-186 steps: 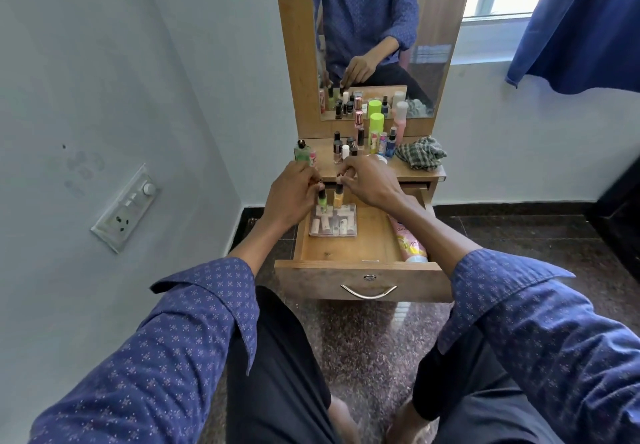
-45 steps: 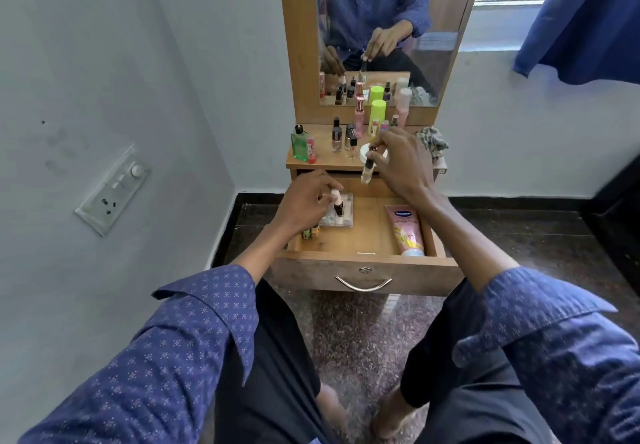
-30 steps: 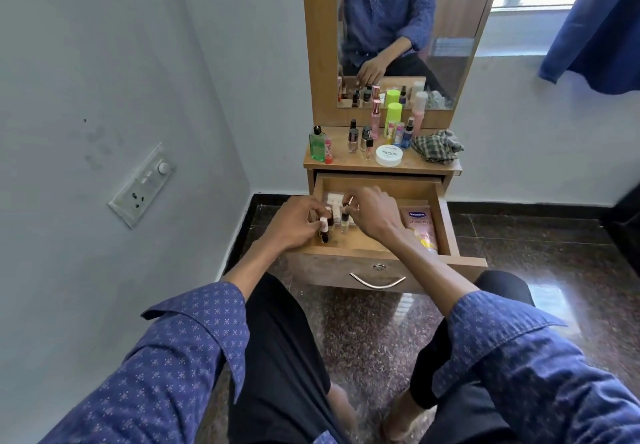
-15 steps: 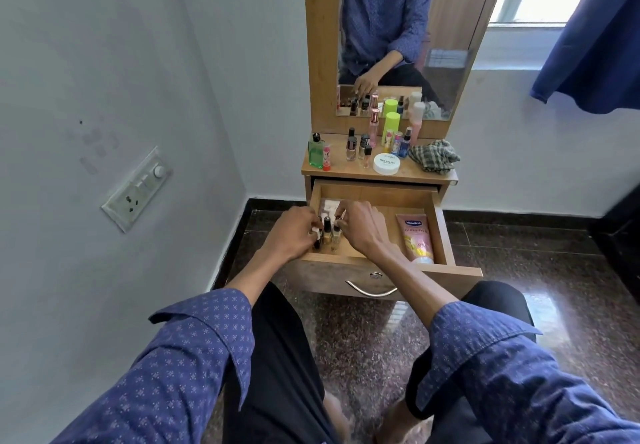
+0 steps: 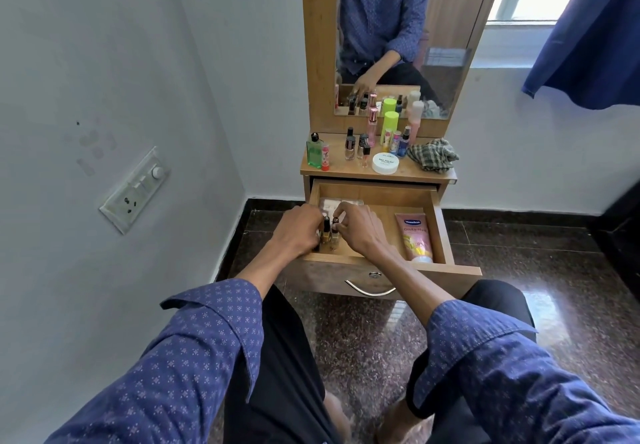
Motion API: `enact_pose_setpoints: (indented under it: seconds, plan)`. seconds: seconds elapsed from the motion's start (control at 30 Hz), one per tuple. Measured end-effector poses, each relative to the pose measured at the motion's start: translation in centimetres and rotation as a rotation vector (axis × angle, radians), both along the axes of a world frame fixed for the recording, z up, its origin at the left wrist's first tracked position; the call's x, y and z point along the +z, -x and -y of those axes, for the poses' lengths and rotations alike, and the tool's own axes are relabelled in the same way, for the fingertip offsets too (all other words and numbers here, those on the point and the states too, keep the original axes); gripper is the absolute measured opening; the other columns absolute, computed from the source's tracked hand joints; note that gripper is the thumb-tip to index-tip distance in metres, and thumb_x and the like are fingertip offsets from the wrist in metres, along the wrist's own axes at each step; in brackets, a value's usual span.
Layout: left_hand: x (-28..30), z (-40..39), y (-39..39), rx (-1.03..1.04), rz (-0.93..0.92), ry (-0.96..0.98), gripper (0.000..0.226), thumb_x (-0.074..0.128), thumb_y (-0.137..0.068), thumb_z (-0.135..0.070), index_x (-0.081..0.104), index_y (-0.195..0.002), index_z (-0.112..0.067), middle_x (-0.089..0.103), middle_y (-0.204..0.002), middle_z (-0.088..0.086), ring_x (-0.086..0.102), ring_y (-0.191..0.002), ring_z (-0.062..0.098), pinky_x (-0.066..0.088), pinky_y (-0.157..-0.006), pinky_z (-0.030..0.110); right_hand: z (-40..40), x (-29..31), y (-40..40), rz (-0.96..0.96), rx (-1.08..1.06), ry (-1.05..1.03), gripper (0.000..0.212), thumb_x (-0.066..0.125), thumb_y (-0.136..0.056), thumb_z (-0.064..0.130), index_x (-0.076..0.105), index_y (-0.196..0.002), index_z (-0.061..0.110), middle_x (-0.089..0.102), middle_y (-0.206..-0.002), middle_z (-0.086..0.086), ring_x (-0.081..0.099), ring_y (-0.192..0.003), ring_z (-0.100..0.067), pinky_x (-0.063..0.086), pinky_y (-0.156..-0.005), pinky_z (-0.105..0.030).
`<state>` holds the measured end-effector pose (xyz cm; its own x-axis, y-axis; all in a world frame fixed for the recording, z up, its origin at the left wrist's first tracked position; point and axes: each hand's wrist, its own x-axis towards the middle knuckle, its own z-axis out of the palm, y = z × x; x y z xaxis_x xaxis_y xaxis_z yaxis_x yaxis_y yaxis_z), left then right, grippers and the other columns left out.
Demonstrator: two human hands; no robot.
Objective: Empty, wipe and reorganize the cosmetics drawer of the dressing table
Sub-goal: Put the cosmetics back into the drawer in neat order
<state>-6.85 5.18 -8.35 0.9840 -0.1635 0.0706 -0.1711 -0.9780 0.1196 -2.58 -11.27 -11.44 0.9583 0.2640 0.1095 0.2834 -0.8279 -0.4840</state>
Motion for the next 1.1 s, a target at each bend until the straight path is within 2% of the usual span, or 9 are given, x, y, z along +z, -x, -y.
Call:
enact_pose_setpoints:
  seconds: [0.23,0.4,0.5,0.6,0.7,0.8,0.97,1.03,1.1]
  plan:
    - [0.4,0.1,-0.3,0.005,0.009,-0.12,0.01,0.078,-0.082,-0.015,0.071,-0.088,-0.017,0.071,-0.094,0.004,0.07,-0.085,0.029,0.054,-0.071,0.041,1.0,0.3,-0.2,-0.001,0.016,0.014,0.023,0.076,-0.089,0.033,0.065,-0.11,0.032,0.071,-0.108,-0.005,0.066,-0.095,-0.028,0.046,-0.071,-0.036]
    - [0.6,-0.2,-0.3,-0.001,0.033,-0.086,0.011,0.077,-0.081,-0.026,0.069,-0.085,-0.02,0.068,-0.088,-0.002,0.066,-0.078,0.024,0.043,-0.066,0.034,2.1,1.8,-0.8,-0.01,-0.002,0.023,0.004,0.073,-0.09,0.032,0.07,-0.092,0.029,0.074,-0.102,-0.004,0.068,-0.089,-0.024,0.054,-0.072,-0.035]
    - [1.0,-0.5,-0.4,-0.006,0.031,-0.043,0.011,0.076,-0.078,-0.032,0.072,-0.082,-0.023,0.067,-0.081,-0.008,0.065,-0.074,0.018,0.05,-0.066,0.033,3.1,2.8,-1.3,-0.011,-0.024,0.039,0.01,0.072,-0.091,0.037,0.072,-0.09,0.027,0.075,-0.094,-0.002,0.068,-0.089,-0.025,0.055,-0.074,-0.037]
    - [1.6,-0.6,-0.7,-0.027,0.033,-0.002,0.01,0.072,-0.075,-0.035,0.073,-0.079,-0.027,0.068,-0.079,-0.01,0.065,-0.073,0.015,0.058,-0.07,0.037,4.5,4.4,-2.0,0.009,-0.03,0.012,0.01,0.073,-0.091,0.033,0.074,-0.086,0.025,0.075,-0.089,0.003,0.068,-0.089,-0.021,0.056,-0.076,-0.036]
    - [2.6,-0.1,-1.2,-0.06,0.072,0.051,0.011,0.068,-0.079,-0.035,0.072,-0.075,-0.025,0.068,-0.078,-0.01,0.065,-0.073,0.016,0.055,-0.071,0.035,5.7,6.3,-2.9,0.052,-0.045,-0.034,0.01,0.071,-0.093,0.029,0.076,-0.089,0.021,0.073,-0.09,0.004,0.065,-0.088,-0.019,0.051,-0.07,-0.033]
    - [4.1,0.8,-2.3,-0.084,0.163,0.102,0.023,0.064,-0.087,-0.041,0.072,-0.077,-0.022,0.068,-0.078,-0.008,0.065,-0.073,0.015,0.055,-0.073,0.035,6.5,8.1,-4.1,0.142,-0.061,-0.068,0.01,0.071,-0.092,0.029,0.076,-0.087,0.021,0.074,-0.086,0.005,0.068,-0.08,-0.017,0.057,-0.07,-0.034]
    - [7.4,2.8,-5.6,-0.14,0.347,0.147,0.022,0.062,-0.097,-0.032,0.074,-0.085,-0.017,0.066,-0.085,-0.006,0.059,-0.074,0.012,0.049,-0.071,0.031,7.3,10.7,-6.4,0.239,-0.06,-0.092,0.01,0.071,-0.095,0.03,0.075,-0.093,0.021,0.072,-0.09,0.008,0.068,-0.08,-0.013,0.06,-0.076,-0.036]
    - [8.6,3.4,-7.2,-0.125,0.378,0.159,0.018,0.061,-0.097,-0.026,0.074,-0.092,-0.015,0.067,-0.092,-0.003,0.06,-0.08,0.014,0.048,-0.07,0.032,7.8,11.5,-7.3,0.274,-0.082,-0.078,0.007,0.071,-0.094,0.027,0.074,-0.095,0.021,0.074,-0.096,0.002,0.068,-0.083,-0.016,0.06,-0.076,-0.038]
    - [9.4,3.8,-8.8,-0.104,0.384,0.158,0.015,0.061,-0.096,-0.023,0.073,-0.099,-0.013,0.067,-0.101,0.001,0.063,-0.089,0.021,0.052,-0.074,0.036,8.5,12.3,-8.1,0.297,-0.117,-0.075,0.008,0.07,-0.094,0.023,0.075,-0.099,0.019,0.074,-0.105,-0.002,0.066,-0.084,-0.016,0.057,-0.074,-0.034]
